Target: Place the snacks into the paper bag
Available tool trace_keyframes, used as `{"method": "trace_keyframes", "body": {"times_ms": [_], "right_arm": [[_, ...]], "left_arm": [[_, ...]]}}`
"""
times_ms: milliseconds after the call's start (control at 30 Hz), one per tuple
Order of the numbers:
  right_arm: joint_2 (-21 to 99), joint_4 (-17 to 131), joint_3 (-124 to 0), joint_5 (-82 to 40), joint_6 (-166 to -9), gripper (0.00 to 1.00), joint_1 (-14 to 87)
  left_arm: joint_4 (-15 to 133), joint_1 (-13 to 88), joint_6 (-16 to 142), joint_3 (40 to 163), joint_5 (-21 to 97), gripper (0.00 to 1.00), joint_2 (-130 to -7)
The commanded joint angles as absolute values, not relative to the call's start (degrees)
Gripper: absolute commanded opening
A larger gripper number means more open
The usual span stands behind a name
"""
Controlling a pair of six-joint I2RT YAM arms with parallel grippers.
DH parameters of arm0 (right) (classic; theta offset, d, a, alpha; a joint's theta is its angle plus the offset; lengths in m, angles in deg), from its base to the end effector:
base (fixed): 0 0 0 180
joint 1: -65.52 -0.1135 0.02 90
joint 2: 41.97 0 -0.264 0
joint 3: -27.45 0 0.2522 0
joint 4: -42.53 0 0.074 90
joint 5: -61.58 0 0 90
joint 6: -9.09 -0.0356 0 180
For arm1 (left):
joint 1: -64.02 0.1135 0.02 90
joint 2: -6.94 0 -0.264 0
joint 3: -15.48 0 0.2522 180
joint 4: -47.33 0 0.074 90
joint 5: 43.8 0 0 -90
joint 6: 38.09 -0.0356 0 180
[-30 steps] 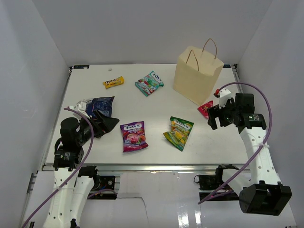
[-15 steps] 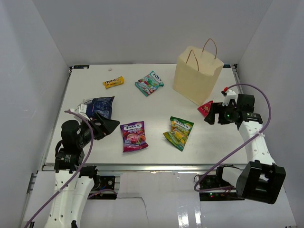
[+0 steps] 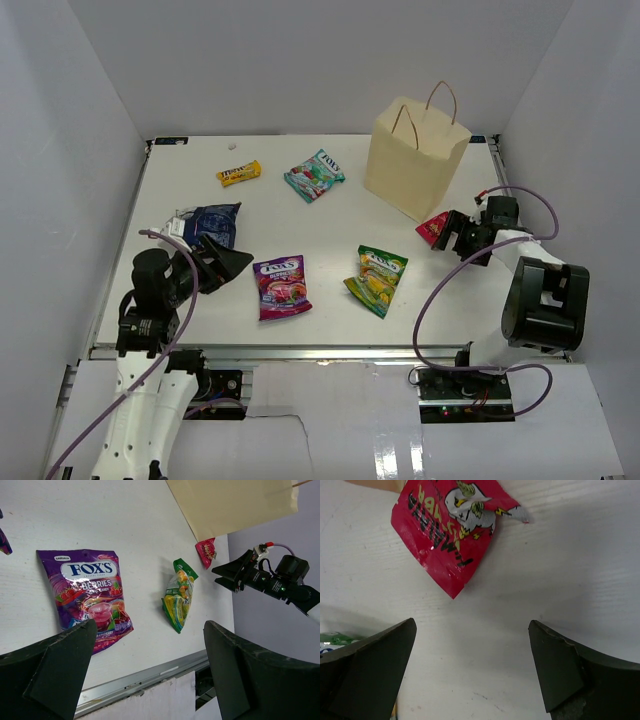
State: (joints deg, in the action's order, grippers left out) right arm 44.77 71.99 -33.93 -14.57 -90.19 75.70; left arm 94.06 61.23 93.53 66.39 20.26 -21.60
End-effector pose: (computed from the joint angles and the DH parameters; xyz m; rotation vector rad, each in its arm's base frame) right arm 0.2923 -0.0438 0.1803 0.3290 2.4910 0.2987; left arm 0.1170 -0.0213 0.2919 -0.3952 2.0394 -0.9390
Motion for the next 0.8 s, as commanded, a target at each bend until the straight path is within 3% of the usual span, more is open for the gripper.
{"method": "trace_keyframes", "body": {"times_ms": [0, 167, 200, 767], "right_arm": [[47.1, 64.9, -37.2, -14.2, -93.8, 0.99, 76.1], [52.2, 57.7, -38.0, -12.8, -95.6, 1.00, 76.6], [53.2, 57.3, -39.0, -12.6, -96.0, 0.94, 76.8], [60.2, 51.1, -40.6, -12.0, -96.8, 0.56, 77.1]], "left_arm": [[93.3, 61.5, 93.9, 66.0, 20.8, 0.98, -22.2], [92.7, 61.5, 94.4, 65.4, 20.9, 0.98, -22.7], [92.6, 61.5, 94.5, 65.4, 20.9, 0.98, -22.8], [92.0, 61.4, 96.8, 64.1, 19.8, 0.98, -21.6]]}}
